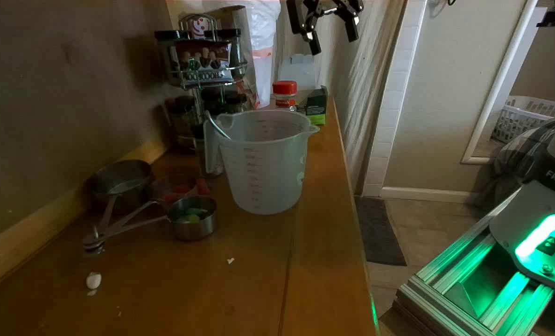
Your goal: Remove the packet from the rack and put it in the jar
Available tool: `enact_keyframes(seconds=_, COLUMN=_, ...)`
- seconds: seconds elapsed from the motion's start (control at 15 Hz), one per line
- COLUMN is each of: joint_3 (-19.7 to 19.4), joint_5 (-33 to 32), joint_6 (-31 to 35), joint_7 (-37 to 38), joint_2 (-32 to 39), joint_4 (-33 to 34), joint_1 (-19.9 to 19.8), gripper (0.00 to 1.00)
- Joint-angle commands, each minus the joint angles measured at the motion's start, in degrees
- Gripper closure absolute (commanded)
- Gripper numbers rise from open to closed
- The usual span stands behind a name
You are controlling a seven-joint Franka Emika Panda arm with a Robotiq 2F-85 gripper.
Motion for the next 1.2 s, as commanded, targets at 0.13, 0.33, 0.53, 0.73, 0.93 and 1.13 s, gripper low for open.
enact_keyframes(seconds=0.13, joint_3=-1.79, joint_5=-0.27, joint_6=-0.09, joint_7=0.25, joint_2=0.11, joint_4=0.06, joint_1=1.87, gripper=0.00)
enact_keyframes(seconds=0.33, joint_3=-1.79, joint_5=-0.27, joint_6=-0.09, joint_7=0.25, joint_2=0.11, joint_4=0.07, joint_1=1.87, gripper=0.00)
enact_keyframes(seconds=0.53, joint_3=-2.07, joint_5=-0.06, joint_6=5.95, joint_7=-4.16, joint_2=-1.47, joint_4=-2.18, joint_1=3.12, gripper=0.00)
enact_keyframes(seconds=0.73, joint_3=-2.17, joint_5=1.66, joint_6=15.54, joint_7=-9.15, joint_2=-2.35, joint_4=-4.70, joint_1=5.24, gripper=0.00)
enact_keyframes(seconds=0.93, joint_3=-1.91, joint_5=2.58, joint_6=21.36, joint_7=-14.07, joint_2=-6.61, joint_4=-8.00, joint_1=7.65, gripper=0.00)
enact_keyframes(seconds=1.13, joint_3=-1.61, joint_5=2.70, joint_6=20.10, joint_7=-19.48, joint_2=-16.11, joint_4=-11.95, joint_1=10.75, gripper=0.00)
